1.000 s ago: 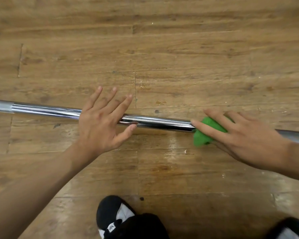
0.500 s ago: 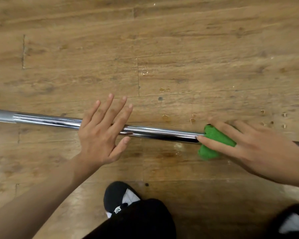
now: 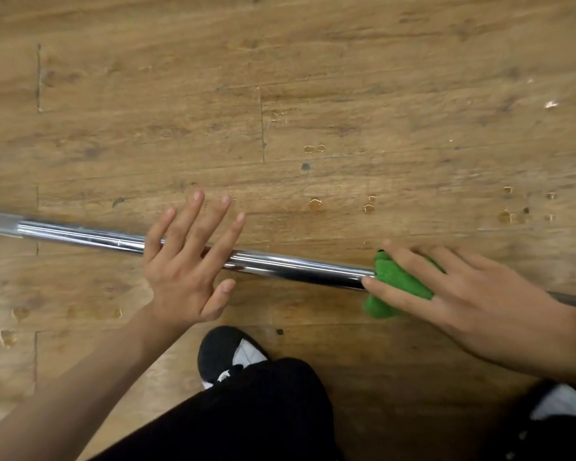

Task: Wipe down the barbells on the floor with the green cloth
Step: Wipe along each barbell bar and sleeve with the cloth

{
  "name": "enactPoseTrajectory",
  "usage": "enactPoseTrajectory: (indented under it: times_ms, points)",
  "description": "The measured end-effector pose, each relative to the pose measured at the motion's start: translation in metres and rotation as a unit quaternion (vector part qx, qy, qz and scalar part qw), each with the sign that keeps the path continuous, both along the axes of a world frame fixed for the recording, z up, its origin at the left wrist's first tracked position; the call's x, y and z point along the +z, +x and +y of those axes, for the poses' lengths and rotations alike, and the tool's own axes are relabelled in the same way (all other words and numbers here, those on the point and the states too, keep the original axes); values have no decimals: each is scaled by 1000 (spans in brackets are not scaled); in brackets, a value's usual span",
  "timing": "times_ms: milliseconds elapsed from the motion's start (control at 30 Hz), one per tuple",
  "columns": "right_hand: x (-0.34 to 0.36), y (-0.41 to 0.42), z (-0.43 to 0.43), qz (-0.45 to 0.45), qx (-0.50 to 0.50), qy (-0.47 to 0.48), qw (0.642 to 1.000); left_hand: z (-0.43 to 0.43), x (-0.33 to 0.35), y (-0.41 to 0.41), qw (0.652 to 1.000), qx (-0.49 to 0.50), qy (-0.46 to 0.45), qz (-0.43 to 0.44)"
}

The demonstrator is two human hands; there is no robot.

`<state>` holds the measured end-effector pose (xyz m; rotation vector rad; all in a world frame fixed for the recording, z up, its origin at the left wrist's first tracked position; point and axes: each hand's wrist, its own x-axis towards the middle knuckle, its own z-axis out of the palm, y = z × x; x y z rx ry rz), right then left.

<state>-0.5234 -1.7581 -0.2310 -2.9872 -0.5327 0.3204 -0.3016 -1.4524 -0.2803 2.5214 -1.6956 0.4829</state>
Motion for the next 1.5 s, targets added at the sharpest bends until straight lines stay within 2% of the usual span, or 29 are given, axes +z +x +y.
enactPoseTrajectory:
  times_ms: [133, 300, 433, 567, 667, 800, 900, 1000, 1100, 1200, 1300, 1500]
  points:
    - [-4, 6, 16, -15, 0, -18, 1000, -7, -3, 0, 999, 4, -36, 7]
    - [-20, 65, 68, -60, -9, 7, 998, -14, 1, 9, 1000, -5, -17, 21]
    - [-16, 46, 23, -59, 48, -16, 997, -27, -1, 19, 999, -1, -38, 32]
    - [-8, 4, -38, -34, 24, -39, 998, -40, 0, 32, 998, 0, -50, 29]
    - [-9, 15, -37, -60, -27, -51, 997, -51, 4, 44, 998, 5, -39, 46]
    - [-24, 83, 17, -134, -83, -69, 985, -70, 10, 62, 997, 18, -17, 73]
    - [-30, 131, 43, -155, -143, -48, 976, -80, 11, 74, 996, 21, 1, 83]
    - [-31, 136, 40, -179, -195, -11, 964, -86, 12, 81, 995, 26, 19, 92]
    - [-31, 125, 40, -214, -322, 29, 922, -94, 13, 85, 994, 44, 25, 98]
    - [-31, 132, 47, -222, -402, 63, 886, -99, 15, 89, 991, 54, 52, 109]
    - [-32, 140, 43, -249, -429, 83, 864, -104, 21, 92, 987, 68, 91, 111]
    - [-42, 141, 53, -248, -460, 92, 848, -112, 40, 89, 965, 122, 205, 105]
